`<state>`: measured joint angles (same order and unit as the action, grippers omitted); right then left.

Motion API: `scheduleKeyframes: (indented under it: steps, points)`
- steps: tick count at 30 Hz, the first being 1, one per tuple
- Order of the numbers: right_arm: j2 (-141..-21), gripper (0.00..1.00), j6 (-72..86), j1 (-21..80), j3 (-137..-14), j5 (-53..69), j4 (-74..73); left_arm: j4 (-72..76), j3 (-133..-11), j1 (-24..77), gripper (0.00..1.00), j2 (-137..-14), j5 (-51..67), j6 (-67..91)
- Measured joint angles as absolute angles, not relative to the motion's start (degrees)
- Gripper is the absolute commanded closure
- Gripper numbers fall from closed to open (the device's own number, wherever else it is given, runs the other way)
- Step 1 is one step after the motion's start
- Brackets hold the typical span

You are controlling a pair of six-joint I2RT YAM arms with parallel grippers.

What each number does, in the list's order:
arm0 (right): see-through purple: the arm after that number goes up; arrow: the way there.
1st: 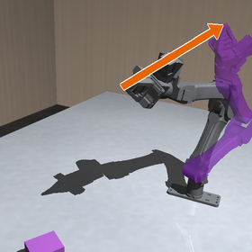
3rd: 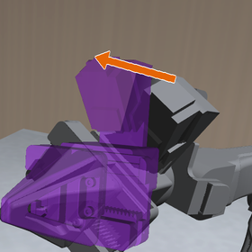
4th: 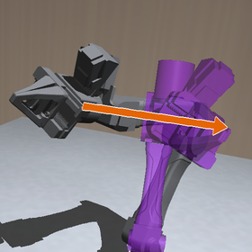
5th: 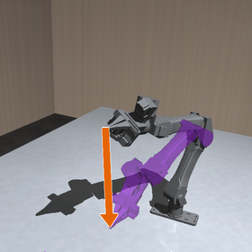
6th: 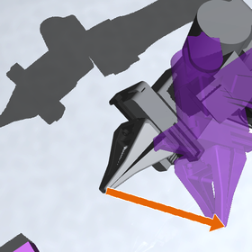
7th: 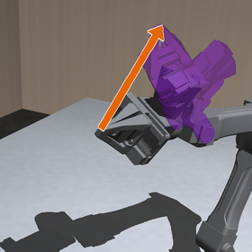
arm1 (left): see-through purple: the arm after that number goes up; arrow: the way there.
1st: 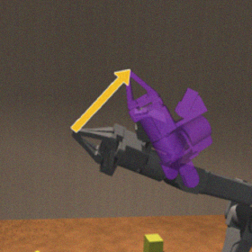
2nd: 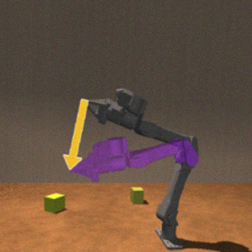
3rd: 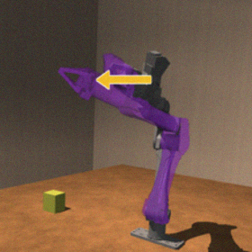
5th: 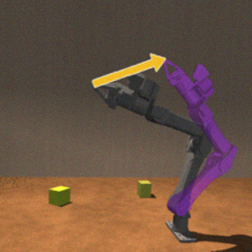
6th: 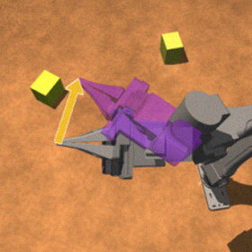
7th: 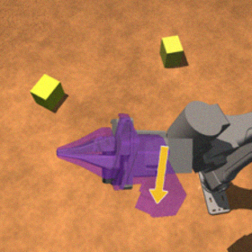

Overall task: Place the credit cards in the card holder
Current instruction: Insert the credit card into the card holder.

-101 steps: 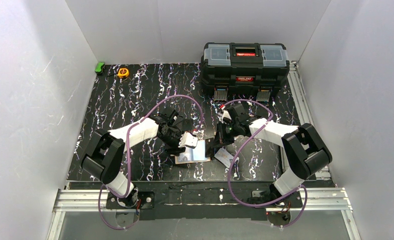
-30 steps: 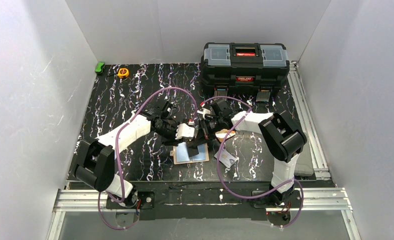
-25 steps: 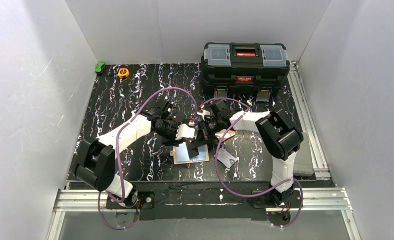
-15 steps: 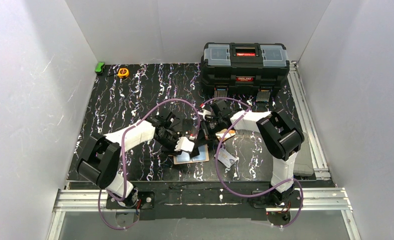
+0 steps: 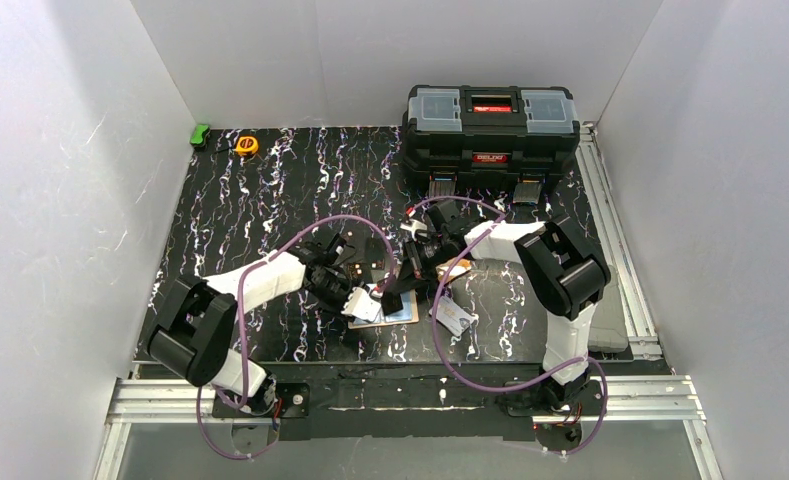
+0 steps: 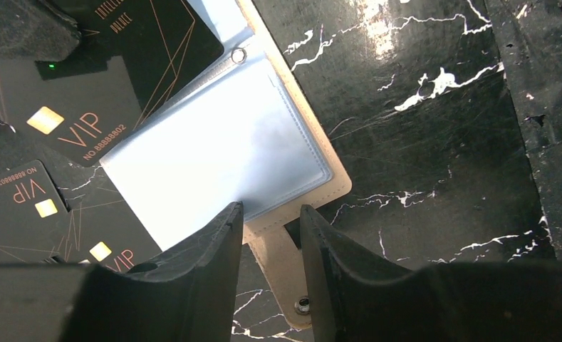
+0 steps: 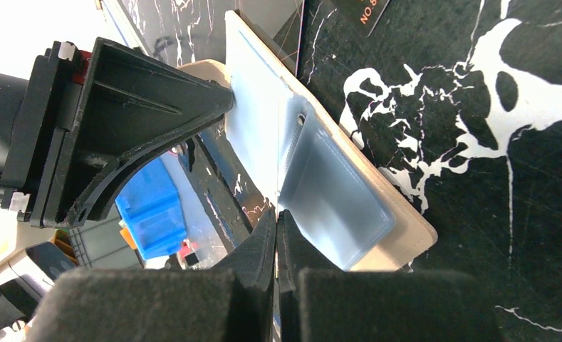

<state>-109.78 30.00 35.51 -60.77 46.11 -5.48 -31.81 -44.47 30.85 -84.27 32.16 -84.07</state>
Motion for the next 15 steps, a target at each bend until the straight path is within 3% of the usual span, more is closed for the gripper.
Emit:
scheduleKeyframes:
  steps: [15]
  points:
    - [-112.36,0.99,29.15,35.38,-61.36,49.74,-9.13,-28.27,-40.73,30.85,0.66,-81.23,32.12,-87.02]
